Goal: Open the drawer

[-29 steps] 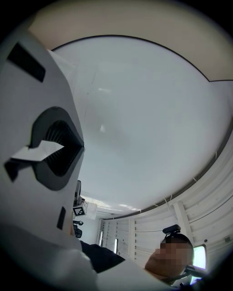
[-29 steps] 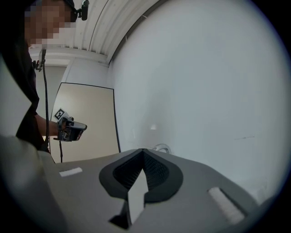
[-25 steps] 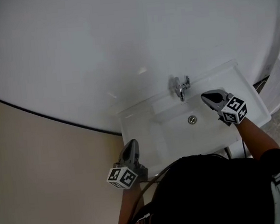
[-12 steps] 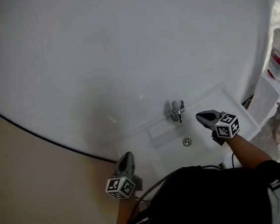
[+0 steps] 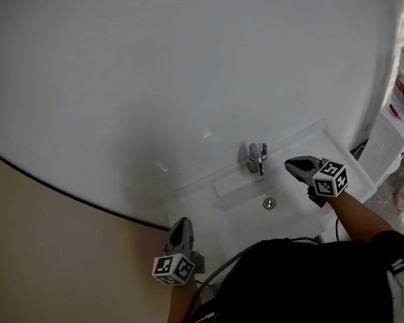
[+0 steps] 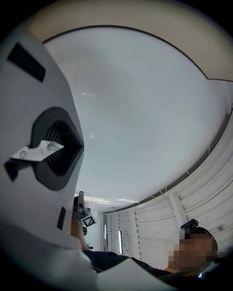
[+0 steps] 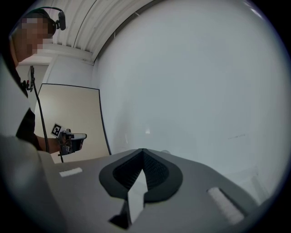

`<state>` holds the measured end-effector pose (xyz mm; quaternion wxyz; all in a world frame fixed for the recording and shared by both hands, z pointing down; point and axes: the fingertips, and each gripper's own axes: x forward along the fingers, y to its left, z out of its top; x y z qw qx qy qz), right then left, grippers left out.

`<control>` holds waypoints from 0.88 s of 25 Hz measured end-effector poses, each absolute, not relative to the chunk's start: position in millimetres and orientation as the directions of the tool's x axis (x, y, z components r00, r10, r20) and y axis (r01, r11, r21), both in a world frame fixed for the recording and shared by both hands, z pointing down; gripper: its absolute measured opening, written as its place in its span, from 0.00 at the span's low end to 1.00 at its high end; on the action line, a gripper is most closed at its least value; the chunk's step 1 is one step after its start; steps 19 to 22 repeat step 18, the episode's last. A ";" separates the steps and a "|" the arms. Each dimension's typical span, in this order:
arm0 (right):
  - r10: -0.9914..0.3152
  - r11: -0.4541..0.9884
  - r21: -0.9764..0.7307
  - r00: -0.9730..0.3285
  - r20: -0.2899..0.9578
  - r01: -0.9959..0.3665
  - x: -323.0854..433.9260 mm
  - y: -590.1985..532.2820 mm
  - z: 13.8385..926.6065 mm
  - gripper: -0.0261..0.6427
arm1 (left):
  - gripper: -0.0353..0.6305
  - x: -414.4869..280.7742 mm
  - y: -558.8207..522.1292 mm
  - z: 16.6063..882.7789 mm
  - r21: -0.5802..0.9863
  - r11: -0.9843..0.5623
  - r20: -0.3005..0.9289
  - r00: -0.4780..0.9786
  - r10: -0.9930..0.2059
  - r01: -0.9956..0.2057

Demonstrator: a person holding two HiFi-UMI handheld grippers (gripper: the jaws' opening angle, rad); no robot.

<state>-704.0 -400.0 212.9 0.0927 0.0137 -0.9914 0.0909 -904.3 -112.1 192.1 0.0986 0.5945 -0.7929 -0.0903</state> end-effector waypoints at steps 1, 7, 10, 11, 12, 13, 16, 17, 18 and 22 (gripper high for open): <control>-0.011 0.983 -0.177 -0.982 0.187 -0.045 -704.2 -400.5 213.5 0.03 | 0.06 -903.7 -111.1 192.9 0.261 0.279 0.049 -0.276 -0.960 -0.924; -0.002 0.984 -0.175 -0.984 0.179 -0.034 -707.1 -400.6 211.1 0.03 | 0.06 -902.7 -109.4 192.9 0.263 0.289 0.055 -0.285 -0.957 -0.921; 0.002 0.984 -0.177 -0.984 0.180 -0.030 -706.4 -401.7 211.1 0.03 | 0.06 -899.7 -110.1 191.3 0.259 0.290 0.057 -0.285 -0.957 -0.921; 0.003 0.984 -0.178 -0.983 0.181 -0.030 -706.3 -401.8 211.4 0.03 | 0.06 -899.1 -109.7 191.6 0.258 0.290 0.058 -0.284 -0.957 -0.922; 0.003 0.984 -0.178 -0.983 0.181 -0.029 -706.4 -401.8 211.9 0.03 | 0.06 -899.0 -109.1 192.1 0.257 0.290 0.059 -0.285 -0.957 -0.922; 0.004 0.984 -0.178 -0.983 0.181 -0.029 -706.8 -401.5 212.3 0.03 | 0.06 -899.4 -108.4 192.6 0.254 0.292 0.060 -0.286 -0.956 -0.922; 0.006 0.984 -0.176 -0.984 0.180 -0.026 -708.9 -399.7 213.0 0.03 | 0.06 -900.6 -106.1 193.3 0.244 0.295 0.063 -0.288 -0.956 -0.924; 0.007 0.984 -0.175 -0.984 0.179 -0.025 -709.8 -399.0 212.9 0.03 | 0.06 -900.9 -105.4 193.5 0.241 0.294 0.062 -0.288 -0.956 -0.925; 0.008 0.984 -0.174 -0.984 0.178 -0.024 -710.6 -398.2 212.8 0.03 | 0.06 -901.1 -104.7 193.8 0.238 0.294 0.061 -0.288 -0.956 -0.926; 0.008 0.984 -0.174 -0.984 0.178 -0.024 -710.6 -398.2 212.8 0.03 | 0.06 -901.1 -104.7 193.8 0.238 0.294 0.061 -0.288 -0.956 -0.926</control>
